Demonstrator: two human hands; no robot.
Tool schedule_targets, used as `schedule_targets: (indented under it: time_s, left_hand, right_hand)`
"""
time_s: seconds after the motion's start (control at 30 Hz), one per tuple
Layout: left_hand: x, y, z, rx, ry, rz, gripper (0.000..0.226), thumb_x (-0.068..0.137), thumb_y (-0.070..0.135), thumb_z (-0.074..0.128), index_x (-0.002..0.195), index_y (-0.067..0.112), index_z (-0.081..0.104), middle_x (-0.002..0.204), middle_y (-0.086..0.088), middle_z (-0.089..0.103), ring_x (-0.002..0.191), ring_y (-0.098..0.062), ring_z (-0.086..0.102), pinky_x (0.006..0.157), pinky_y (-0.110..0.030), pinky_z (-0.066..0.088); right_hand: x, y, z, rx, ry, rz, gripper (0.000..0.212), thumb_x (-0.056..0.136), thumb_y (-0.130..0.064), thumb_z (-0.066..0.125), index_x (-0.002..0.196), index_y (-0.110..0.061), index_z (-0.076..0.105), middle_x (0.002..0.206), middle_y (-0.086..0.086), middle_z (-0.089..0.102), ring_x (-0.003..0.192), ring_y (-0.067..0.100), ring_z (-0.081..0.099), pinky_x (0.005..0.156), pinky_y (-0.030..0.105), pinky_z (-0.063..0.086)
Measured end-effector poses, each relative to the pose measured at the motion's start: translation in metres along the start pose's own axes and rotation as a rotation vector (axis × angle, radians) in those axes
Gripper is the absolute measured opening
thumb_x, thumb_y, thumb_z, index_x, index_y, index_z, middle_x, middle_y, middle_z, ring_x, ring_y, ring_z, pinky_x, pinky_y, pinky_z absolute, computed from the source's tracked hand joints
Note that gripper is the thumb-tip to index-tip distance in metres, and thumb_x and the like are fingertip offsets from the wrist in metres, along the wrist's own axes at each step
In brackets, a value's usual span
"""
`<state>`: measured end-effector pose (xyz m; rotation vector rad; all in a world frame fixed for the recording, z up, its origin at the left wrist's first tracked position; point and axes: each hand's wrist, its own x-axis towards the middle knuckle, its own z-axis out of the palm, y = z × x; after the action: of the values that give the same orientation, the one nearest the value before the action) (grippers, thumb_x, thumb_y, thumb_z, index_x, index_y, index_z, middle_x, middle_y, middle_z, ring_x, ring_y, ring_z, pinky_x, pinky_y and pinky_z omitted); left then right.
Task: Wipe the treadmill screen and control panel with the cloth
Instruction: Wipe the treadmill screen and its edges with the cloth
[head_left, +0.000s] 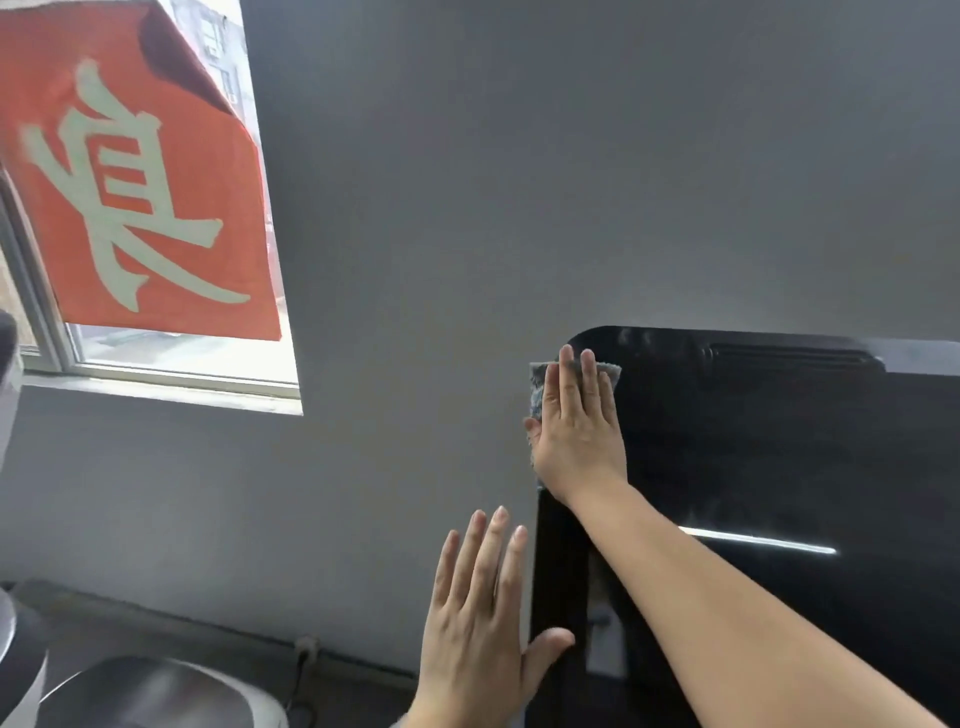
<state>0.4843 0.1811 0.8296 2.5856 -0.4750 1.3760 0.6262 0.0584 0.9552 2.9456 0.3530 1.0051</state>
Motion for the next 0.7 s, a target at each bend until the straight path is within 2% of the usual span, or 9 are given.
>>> schedule_targets:
  time_s: [0.13, 0.27, 0.4, 0.5, 0.6, 0.7]
  left_hand:
    - [-0.032, 0.01, 0.023, -0.066, -0.03, -0.054, 0.087, 0.098, 0.072, 0.029, 0.153, 0.004, 0.032, 0.16, -0.018, 0.036, 0.149, -0.034, 0.032, 0.117, -0.053, 0.031]
    - [-0.055, 0.007, 0.03, -0.089, -0.044, -0.132, 0.088, 0.097, 0.071, 0.034, 0.153, 0.003, 0.03, 0.159, -0.017, 0.036, 0.15, -0.033, 0.032, 0.118, -0.053, 0.03]
    - [-0.096, 0.02, 0.03, -0.105, -0.156, -0.177, 0.095, 0.096, 0.073, 0.039, 0.156, 0.003, 0.021, 0.162, -0.017, 0.03, 0.151, -0.032, 0.029, 0.118, -0.052, 0.029]
    - [-0.132, 0.042, 0.034, -0.098, -0.326, -0.186, 0.109, 0.089, 0.082, 0.043, 0.157, 0.0, 0.02, 0.165, -0.018, 0.023, 0.154, -0.031, 0.021, 0.117, -0.05, 0.026]
    - [-0.152, 0.066, 0.039, -0.048, -0.465, -0.285, 0.12, 0.084, 0.09, 0.035, 0.158, -0.002, 0.018, 0.167, -0.018, 0.017, 0.156, -0.028, 0.011, 0.119, -0.045, 0.019]
    - [-0.16, 0.081, 0.047, -0.039, -0.493, -0.377, 0.119, 0.085, 0.091, 0.03, 0.158, -0.003, 0.016, 0.166, -0.019, 0.02, 0.155, -0.029, 0.013, 0.117, -0.045, 0.019]
  right_hand:
    - [-0.015, -0.003, 0.005, 0.094, 0.004, -0.022, 0.071, 0.107, -0.042, 0.019, 0.154, -0.003, -0.018, 0.159, 0.012, -0.037, 0.146, 0.029, -0.035, 0.122, 0.042, -0.017]
    - [-0.108, -0.017, 0.043, 0.118, 0.091, -0.129, 0.066, 0.107, -0.031, 0.033, 0.157, 0.003, 0.004, 0.166, 0.018, -0.013, 0.153, 0.035, -0.011, 0.123, 0.048, -0.002]
    - [-0.194, -0.017, 0.06, -0.007, -0.014, -0.331, 0.071, 0.101, -0.042, 0.025, 0.155, 0.004, 0.019, 0.167, 0.02, 0.003, 0.154, 0.038, 0.001, 0.124, 0.049, 0.001]
    - [-0.196, -0.004, 0.058, -0.058, -0.048, -0.455, 0.072, 0.101, -0.046, 0.027, 0.154, 0.003, 0.025, 0.166, 0.02, 0.009, 0.154, 0.036, 0.002, 0.124, 0.048, 0.001]
    - [-0.175, 0.011, 0.052, -0.113, -0.052, -0.626, 0.074, 0.101, -0.05, 0.029, 0.155, 0.001, 0.025, 0.165, 0.02, 0.013, 0.154, 0.033, 0.001, 0.125, 0.047, 0.0]
    - [-0.131, 0.02, 0.042, -0.141, -0.023, -0.67, 0.073, 0.101, -0.05, 0.031, 0.152, 0.001, 0.031, 0.163, 0.021, 0.022, 0.154, 0.034, 0.005, 0.125, 0.047, 0.002]
